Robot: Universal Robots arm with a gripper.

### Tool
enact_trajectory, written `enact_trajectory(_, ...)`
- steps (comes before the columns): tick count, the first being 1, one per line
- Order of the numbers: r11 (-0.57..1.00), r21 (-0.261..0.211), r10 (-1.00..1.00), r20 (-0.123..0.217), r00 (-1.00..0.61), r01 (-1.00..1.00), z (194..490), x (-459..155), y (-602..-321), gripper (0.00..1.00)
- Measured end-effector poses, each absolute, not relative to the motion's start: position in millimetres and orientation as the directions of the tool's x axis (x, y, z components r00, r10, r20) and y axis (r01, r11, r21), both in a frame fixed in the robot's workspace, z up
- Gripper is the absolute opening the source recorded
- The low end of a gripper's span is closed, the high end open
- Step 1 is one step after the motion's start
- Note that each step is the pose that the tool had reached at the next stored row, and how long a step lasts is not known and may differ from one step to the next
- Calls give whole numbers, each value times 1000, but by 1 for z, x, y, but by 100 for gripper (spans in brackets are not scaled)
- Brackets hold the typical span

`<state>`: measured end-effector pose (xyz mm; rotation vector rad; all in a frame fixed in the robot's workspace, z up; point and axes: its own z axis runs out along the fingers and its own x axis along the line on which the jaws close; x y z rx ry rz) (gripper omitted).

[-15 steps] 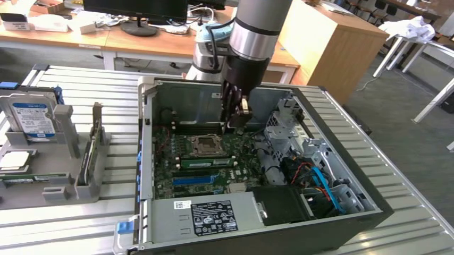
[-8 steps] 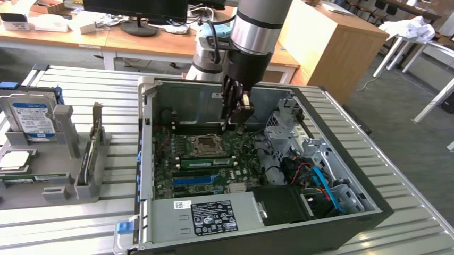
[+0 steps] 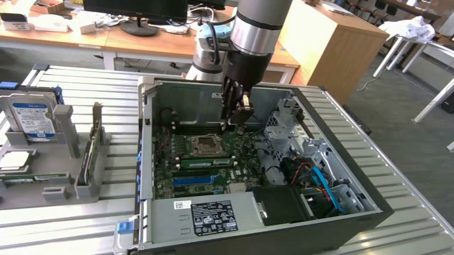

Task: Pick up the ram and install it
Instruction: 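Insert the ram into the slot, then press down the ram until it locks into place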

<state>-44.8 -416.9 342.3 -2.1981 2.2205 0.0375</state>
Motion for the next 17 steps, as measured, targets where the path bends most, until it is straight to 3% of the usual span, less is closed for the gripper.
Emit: enact_trajectory(17,10,5,-1000,-29,-10,-1000,340,-45,-417,43)
